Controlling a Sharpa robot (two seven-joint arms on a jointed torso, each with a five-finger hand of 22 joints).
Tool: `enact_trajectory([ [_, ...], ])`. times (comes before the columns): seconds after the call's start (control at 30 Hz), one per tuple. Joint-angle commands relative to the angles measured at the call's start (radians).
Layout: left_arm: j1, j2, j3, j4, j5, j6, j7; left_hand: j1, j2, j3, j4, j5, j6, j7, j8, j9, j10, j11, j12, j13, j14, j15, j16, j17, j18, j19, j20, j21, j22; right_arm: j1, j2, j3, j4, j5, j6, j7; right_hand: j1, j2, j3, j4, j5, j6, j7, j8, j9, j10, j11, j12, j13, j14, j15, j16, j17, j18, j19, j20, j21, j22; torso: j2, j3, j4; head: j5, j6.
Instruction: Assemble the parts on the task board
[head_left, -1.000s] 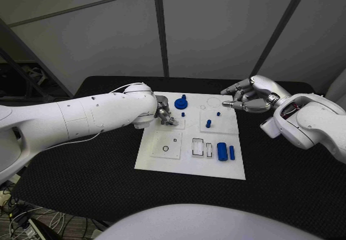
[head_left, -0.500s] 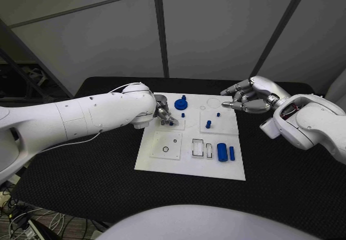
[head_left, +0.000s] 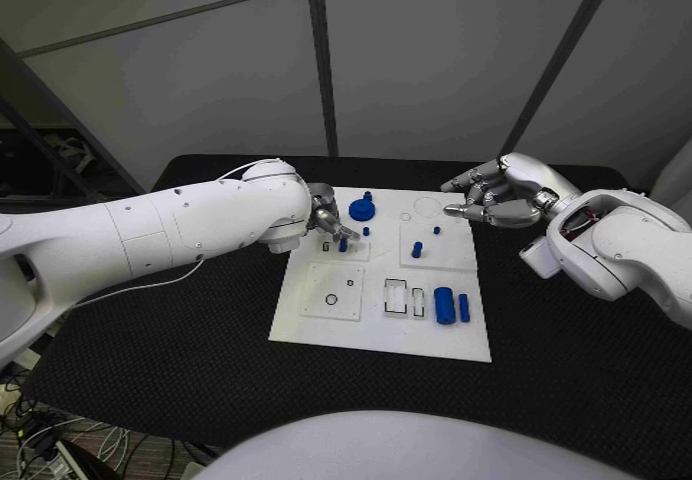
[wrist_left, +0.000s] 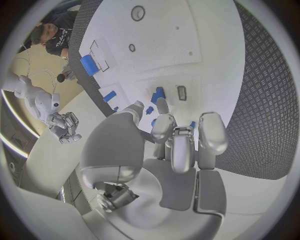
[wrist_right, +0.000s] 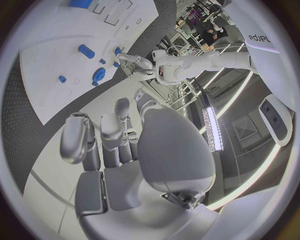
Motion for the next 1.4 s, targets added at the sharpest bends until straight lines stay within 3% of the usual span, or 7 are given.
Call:
enact_trajectory([
  [0.03,0.001,-0.003,0.008,0.004,0.017,-0.014,0.009,0.0,0.019,-0.102,-0.004,-0.005,-0.006,0.004,-0.007,0.003,0.035,0.005,-0.012,0.019,0.094,-0.008,-0.008,0.206,-0.007,-0.012,0.0,-0.011,-0.006,0.002,0.0,0.001,0.001,0.0,-0.002,0.007,-0.013,0.001,0.0,0.006,0.005,0.005,-0.002,-0.003,-0.001,0.006,0.002,0.002,-0.001,0.009,0.0,-0.007,-0.001,0.011,0.005,-0.001,-0.006,-0.001,0.0,0.0,0.0002,-0.001,0.001],
  [0.1,0.001,-0.005,0.015,0.006,0.023,-0.016,0.01,0.012,0.043,-0.177,-0.001,-0.004,-0.01,0.006,-0.013,0.004,0.032,0.006,-0.022,0.017,0.092,-0.006,-0.011,0.201,-0.005,-0.016,-0.001,-0.017,-0.011,0.002,0.0,0.001,0.0,0.0,-0.002,0.007,-0.013,0.001,0.0,0.006,0.005,0.005,-0.002,-0.003,-0.001,0.006,0.002,0.002,-0.001,0.009,0.0,-0.007,-0.001,0.011,0.005,-0.001,-0.006,-0.001,0.0,0.0002,0.0004,-0.001,0.002],
  [0.2,0.001,-0.01,0.027,0.01,0.029,-0.02,0.009,0.022,0.059,-0.228,0.0,-0.005,-0.019,0.011,-0.024,0.001,0.028,0.007,-0.04,0.01,0.091,-0.005,-0.016,0.193,-0.003,-0.021,-0.002,-0.025,-0.019,0.002,0.0,0.001,0.0,0.0,-0.002,0.007,-0.013,0.001,0.0,0.006,0.005,0.005,-0.002,-0.003,-0.001,0.006,0.002,0.002,-0.001,0.009,0.0,-0.007,-0.001,0.011,0.005,-0.001,-0.006,-0.001,0.0,0.0,0.0006,-0.001,0.003],
  [0.4,0.002,-0.026,0.052,0.022,0.033,-0.017,0.003,0.038,0.079,-0.253,-0.001,-0.005,-0.033,0.017,-0.046,-0.014,0.022,0.011,-0.064,0.001,0.088,-0.003,-0.023,0.183,0.0,-0.03,-0.001,-0.036,-0.032,0.002,0.0,0.001,-0.002,0.0,-0.003,0.007,-0.013,0.001,0.0,0.006,0.005,0.005,-0.002,-0.003,-0.001,0.006,0.002,0.002,-0.001,0.009,0.0,-0.007,-0.001,0.011,0.005,-0.001,-0.006,-0.001,-0.001,0.0006,-0.0002,-0.002,0.005],
  [0.57,0.004,-0.032,0.06,0.027,0.034,-0.007,0.0,0.063,0.095,-0.261,-0.002,-0.004,-0.064,0.03,-0.086,-0.051,0.017,0.02,-0.081,-0.006,0.087,0.004,-0.027,0.177,0.001,-0.035,0.004,-0.045,-0.041,0.002,-0.001,0.001,-0.002,0.0,-0.003,0.007,-0.013,0.001,0.0,0.006,0.005,0.005,-0.002,-0.003,-0.001,0.006,0.002,0.002,-0.001,0.009,0.0,-0.007,-0.001,0.011,0.005,-0.001,-0.006,-0.001,0.0,0.0003,-0.0012,-0.003,0.006],
  [1.0,0.006,-0.035,0.063,0.011,0.036,0.019,-0.002,0.082,0.126,-0.274,-0.004,-0.003,-0.059,0.038,-0.124,-0.112,0.014,0.028,-0.092,-0.009,0.086,0.012,-0.029,0.174,0.004,-0.038,0.013,-0.054,-0.046,0.002,-0.002,0.001,0.0,0.0,-0.003,0.003,-0.015,0.002,0.0,0.008,0.005,0.004,-0.002,-0.004,-0.001,0.006,0.002,0.003,-0.002,0.009,0.0,-0.008,0.0,0.011,0.006,-0.001,-0.006,-0.001,0.0,0.0009,-0.0001,-0.008,0.009],
  [1.4,0.005,-0.003,0.051,-0.02,0.046,0.085,-0.01,0.112,0.151,-0.278,-0.007,0.038,-0.041,0.039,-0.136,-0.151,0.015,0.029,-0.089,-0.007,0.088,0.013,-0.025,0.18,0.004,-0.035,0.016,-0.055,-0.041,0.002,-0.001,0.001,-0.001,-0.001,-0.001,0.001,-0.015,0.002,0.001,0.007,0.005,0.004,-0.002,-0.004,-0.001,0.006,0.002,0.003,-0.002,0.009,0.0,-0.008,0.0,0.011,0.006,-0.001,-0.006,-0.001,0.001,0.0001,-0.0005,-0.008,0.01],
])
